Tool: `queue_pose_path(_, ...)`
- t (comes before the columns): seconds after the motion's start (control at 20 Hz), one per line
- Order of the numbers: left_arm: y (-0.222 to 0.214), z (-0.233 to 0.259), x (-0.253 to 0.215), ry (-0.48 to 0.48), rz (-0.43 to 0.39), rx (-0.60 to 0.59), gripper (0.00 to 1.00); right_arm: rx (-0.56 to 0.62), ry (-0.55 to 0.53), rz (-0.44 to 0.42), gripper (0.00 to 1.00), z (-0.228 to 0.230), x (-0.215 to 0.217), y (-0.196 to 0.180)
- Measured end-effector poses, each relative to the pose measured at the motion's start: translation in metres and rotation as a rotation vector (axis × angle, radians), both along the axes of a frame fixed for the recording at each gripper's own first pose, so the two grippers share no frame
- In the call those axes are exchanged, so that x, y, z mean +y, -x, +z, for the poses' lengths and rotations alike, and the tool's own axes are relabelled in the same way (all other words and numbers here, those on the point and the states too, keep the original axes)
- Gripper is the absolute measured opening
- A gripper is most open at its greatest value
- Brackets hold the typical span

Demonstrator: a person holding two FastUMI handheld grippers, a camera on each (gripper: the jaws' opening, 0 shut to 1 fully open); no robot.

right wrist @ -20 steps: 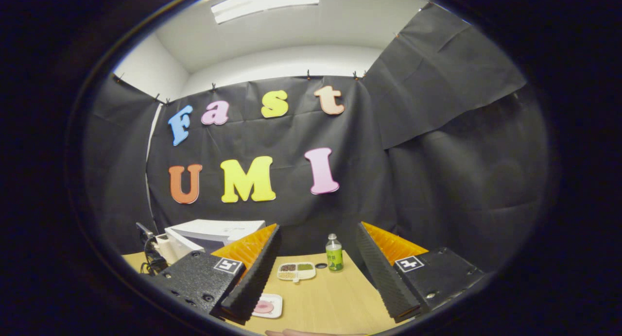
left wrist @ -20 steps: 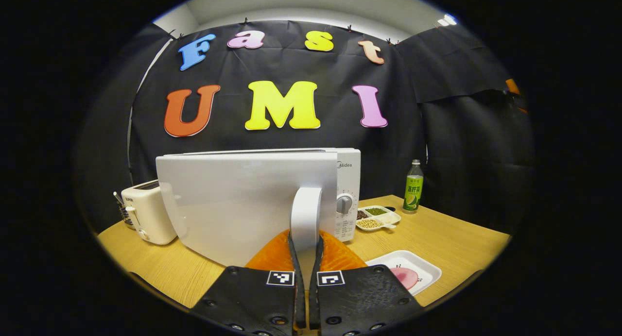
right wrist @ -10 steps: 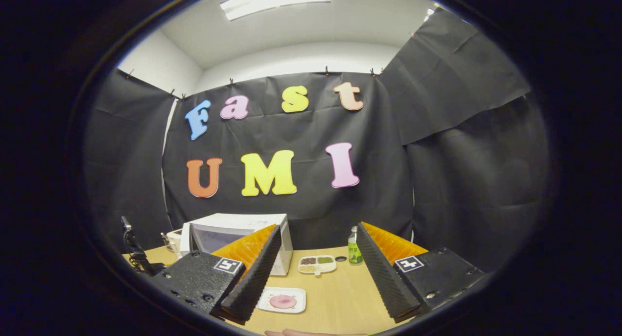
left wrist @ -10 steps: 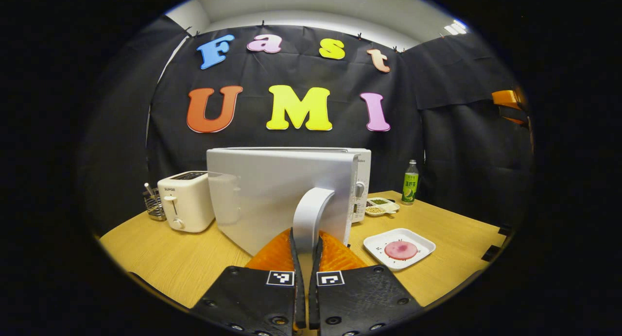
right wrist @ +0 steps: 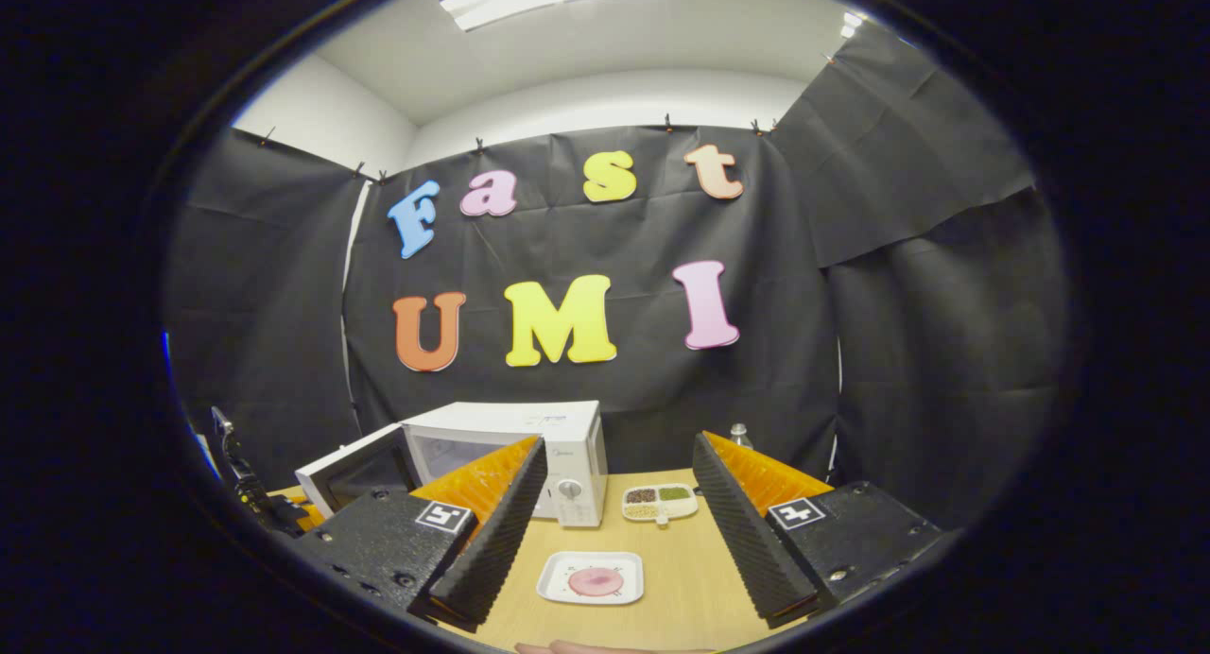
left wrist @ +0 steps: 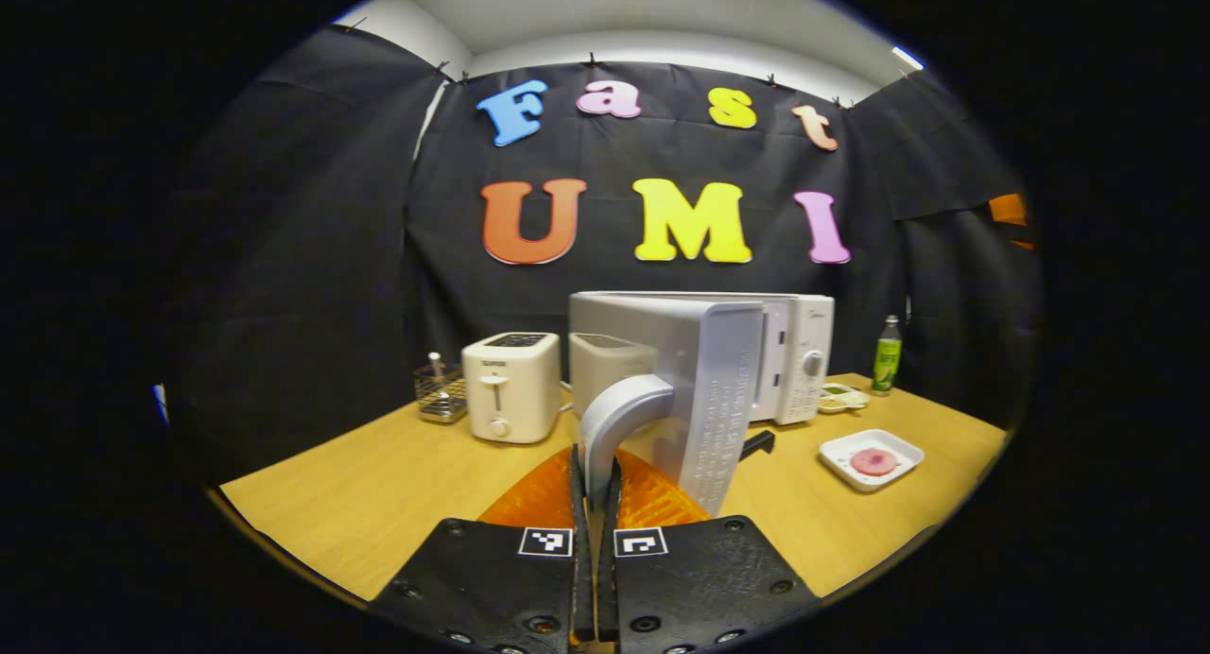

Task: Open the microwave oven with the left hand, put the food in, and close the microwave oven.

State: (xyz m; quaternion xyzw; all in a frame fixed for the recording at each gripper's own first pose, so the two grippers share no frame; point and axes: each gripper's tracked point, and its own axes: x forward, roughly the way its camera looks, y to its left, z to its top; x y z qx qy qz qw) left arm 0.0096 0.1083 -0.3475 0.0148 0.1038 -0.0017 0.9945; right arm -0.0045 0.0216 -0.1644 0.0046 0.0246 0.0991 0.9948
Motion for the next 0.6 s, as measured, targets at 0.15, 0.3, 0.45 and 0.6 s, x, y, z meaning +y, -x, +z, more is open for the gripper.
queue_pose_path(0.15,0.004,0.000,-0.019,0.068,-0.127,0.022,0.02,0.001,0.014,0.014,0.99,-0.001,0.013,0.002)
queue_pose_path(0.3,0.003,-0.001,-0.053,0.117,-0.380,0.026,0.02,-0.003,0.029,0.029,0.99,0.000,0.026,0.004)
queue_pose_path(0.45,0.001,-0.001,-0.055,0.140,-0.497,0.008,0.02,-0.009,0.045,0.043,0.89,0.000,0.037,0.006)
queue_pose_path(0.6,-0.001,-0.002,-0.067,0.192,-0.581,0.012,0.02,0.006,0.061,0.050,0.99,-0.005,0.044,0.003)
